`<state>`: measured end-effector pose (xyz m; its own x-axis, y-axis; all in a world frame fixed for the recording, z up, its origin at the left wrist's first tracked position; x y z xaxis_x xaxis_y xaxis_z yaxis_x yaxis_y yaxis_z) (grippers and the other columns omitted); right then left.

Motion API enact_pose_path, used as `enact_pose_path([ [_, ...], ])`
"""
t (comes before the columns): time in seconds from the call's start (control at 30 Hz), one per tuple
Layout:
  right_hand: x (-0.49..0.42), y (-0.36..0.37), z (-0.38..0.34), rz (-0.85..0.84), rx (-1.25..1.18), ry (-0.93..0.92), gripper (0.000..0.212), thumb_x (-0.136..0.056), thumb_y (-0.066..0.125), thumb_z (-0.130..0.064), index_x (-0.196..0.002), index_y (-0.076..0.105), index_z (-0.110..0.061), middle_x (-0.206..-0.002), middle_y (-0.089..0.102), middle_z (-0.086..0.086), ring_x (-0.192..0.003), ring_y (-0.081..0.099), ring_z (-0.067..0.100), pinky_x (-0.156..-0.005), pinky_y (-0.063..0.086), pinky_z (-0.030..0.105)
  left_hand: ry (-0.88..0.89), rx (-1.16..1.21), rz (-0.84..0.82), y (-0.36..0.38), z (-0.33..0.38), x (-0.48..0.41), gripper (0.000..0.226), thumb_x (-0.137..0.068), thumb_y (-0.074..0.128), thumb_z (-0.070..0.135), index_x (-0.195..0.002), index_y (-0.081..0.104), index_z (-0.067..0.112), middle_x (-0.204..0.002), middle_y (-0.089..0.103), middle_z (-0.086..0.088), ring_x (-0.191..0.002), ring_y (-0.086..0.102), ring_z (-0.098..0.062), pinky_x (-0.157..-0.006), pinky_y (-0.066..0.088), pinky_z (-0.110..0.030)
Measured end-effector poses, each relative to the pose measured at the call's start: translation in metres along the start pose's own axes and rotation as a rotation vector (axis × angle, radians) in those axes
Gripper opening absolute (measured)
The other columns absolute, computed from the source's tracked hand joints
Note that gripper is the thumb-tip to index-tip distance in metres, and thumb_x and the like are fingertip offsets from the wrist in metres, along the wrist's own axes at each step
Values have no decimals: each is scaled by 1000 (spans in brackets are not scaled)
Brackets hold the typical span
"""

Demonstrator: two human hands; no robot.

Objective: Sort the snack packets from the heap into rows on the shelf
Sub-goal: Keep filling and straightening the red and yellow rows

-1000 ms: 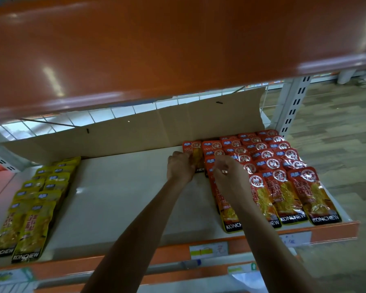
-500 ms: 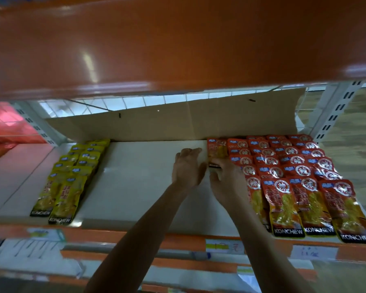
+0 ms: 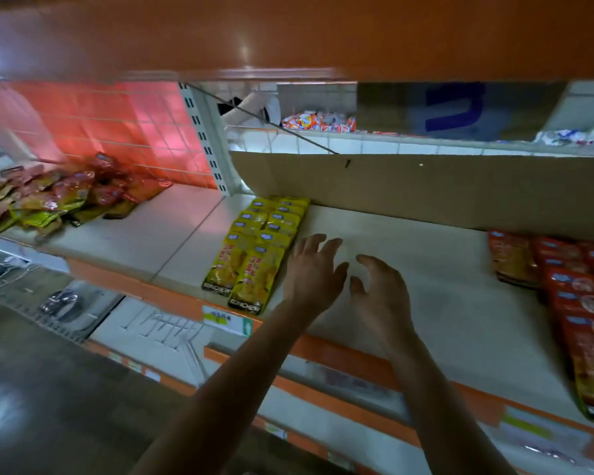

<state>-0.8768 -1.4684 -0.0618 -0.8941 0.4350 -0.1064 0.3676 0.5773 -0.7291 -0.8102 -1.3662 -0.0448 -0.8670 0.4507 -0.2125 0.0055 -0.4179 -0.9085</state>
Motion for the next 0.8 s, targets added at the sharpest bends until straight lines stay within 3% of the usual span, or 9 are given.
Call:
enact_pose_path([
  [0.2,-12,72,-89,21,-2,-31,36,-85,60,-14,-120,60,-8,-122,62,11,-117,53,31,-94,38,33,4,-86,23,-52,-105,-5,49,-93,52,39,-138,48,21,-143,44,-6,-132,36,-28,-105,34,-39],
  [0.27,-15,91,-113,23,-7,-29,39,-84,61,-17,-123,60,-12,-122,63,10,-115,54,30,-92,42,32,-18,-87,32,-67,-136,-8,49,-93,51,40,-138,48,21,-143,44,-5,-132,36,-28,-102,37,-40],
  [0.53,-33,140,-162,-26,85,-99,37,-89,58,-20,-125,57,-13,-125,59,8,-119,50,28,-100,40,38,-144,-99,30,-78,-215,-17,56,-97,34,52,-147,34,26,-154,32,-8,-143,21,-27,-109,30,-46],
  [0.8,-66,194,-222,-107,82,-251,42,-86,58,-12,-127,54,-8,-129,56,11,-122,47,28,-100,35,32,-330,-96,74,-93,-293,-20,59,-97,36,54,-148,28,26,-154,30,-9,-143,22,-31,-109,31,-50],
])
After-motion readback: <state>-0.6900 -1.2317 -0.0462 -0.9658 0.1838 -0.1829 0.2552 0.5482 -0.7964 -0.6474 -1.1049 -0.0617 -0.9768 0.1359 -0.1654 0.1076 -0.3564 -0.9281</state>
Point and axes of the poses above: each hand's wrist, its own x-axis away from the middle knuckle, its own y-axis out of the palm, z = x × y, the point moved 8 cm from there along -x, towards the middle knuckle
